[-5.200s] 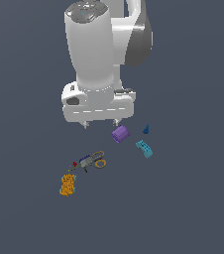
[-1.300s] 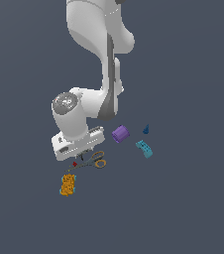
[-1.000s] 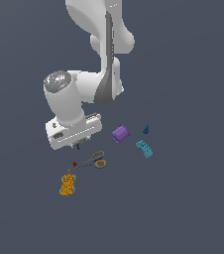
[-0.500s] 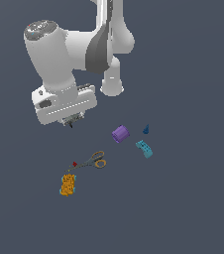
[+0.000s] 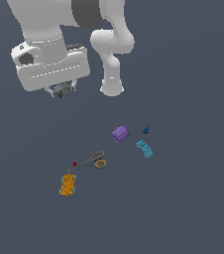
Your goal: Pick up a designated object from a clutter of objects.
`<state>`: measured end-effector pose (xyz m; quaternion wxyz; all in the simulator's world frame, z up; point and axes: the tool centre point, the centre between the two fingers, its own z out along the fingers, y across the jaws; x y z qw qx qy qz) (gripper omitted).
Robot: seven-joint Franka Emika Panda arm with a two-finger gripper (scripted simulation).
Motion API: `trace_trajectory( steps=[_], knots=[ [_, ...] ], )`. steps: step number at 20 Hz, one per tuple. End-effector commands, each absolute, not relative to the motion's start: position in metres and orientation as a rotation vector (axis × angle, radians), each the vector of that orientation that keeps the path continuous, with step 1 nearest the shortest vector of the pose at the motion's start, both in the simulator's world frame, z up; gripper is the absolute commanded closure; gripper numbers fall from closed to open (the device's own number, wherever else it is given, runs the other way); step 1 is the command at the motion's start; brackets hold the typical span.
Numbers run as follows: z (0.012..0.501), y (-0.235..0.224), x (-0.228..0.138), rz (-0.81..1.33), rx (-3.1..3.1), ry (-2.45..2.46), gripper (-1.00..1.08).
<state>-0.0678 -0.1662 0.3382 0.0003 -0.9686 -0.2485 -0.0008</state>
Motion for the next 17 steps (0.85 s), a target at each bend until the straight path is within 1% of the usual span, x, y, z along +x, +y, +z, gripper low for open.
trace_trajectory(
  steps=[1,9,17],
  knots=[
    [0.360,-0.170,-0.077,-0.001,-3.042,-0.780,1.08],
    [0.408,-0.179,-0.095,0.000,-3.043,-0.780,1.08],
    [0.423,-0.182,-0.099,0.000,-3.043,-0.781,1.08]
  ],
)
